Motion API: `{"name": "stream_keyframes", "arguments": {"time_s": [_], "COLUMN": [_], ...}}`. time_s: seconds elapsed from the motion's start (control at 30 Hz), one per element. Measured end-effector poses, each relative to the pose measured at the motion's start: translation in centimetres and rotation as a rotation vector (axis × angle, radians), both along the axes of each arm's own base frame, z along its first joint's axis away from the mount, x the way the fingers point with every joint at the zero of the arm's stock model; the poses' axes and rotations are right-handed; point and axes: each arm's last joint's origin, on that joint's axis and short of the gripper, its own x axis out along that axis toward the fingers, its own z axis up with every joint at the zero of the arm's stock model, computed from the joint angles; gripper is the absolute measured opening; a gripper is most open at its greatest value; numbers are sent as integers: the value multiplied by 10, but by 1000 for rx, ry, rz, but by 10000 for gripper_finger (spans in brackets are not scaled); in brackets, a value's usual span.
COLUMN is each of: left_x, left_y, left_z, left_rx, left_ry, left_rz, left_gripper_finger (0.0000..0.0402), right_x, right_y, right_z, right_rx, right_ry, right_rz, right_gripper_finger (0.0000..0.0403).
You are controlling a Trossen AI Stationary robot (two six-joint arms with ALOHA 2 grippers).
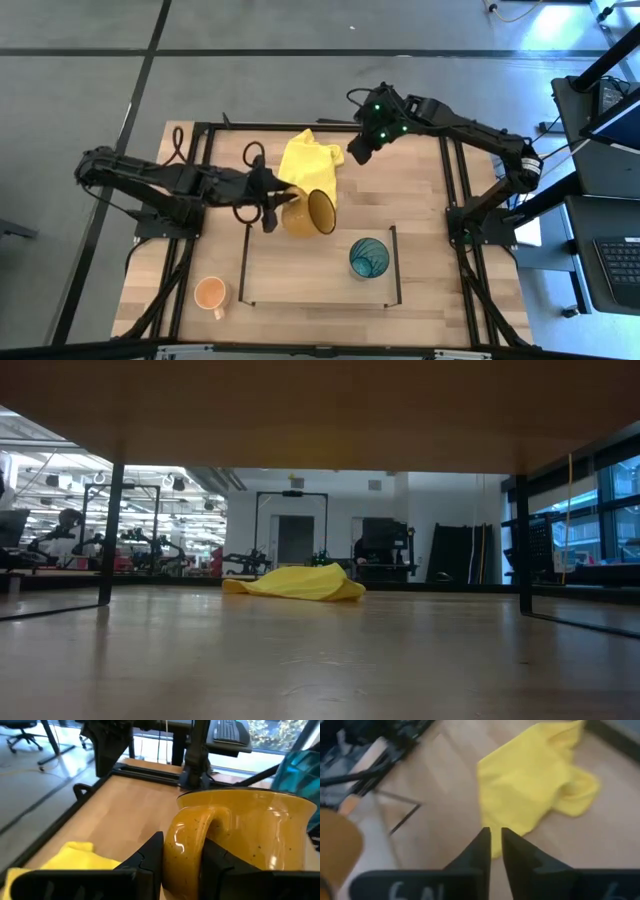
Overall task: Stack small to large cups/mugs on shelf
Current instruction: Put the brown mug on the shelf
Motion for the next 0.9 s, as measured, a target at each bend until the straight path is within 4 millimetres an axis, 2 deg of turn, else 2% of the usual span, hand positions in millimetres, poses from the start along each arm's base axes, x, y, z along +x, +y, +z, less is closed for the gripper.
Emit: {"name": "stream_keyframes", "arguments": {"time_s": [0.17, 0.4, 0.67, 0.9], "left_x": [-1, 2, 28, 22], "left_y": [-14, -35, -65, -88], "left_z": [-1, -4, -29, -37], "left_rx": [-36, -52, -93, -121], "left_ry": [-27, -87, -97, -144], "left_rz": [39, 151, 176, 267], "left_gripper_finger": [74, 74, 74, 74], "right_x": [4, 12, 19, 22], "right_y": [14, 42, 67, 78], "right_z": [-1, 1, 2, 2], "right_rx": [84, 206, 208, 196], "right_ry": [-16, -73, -78, -79], "right_rz": [104, 315, 417, 468], "right_gripper_finger": [6, 7, 5, 4]}}
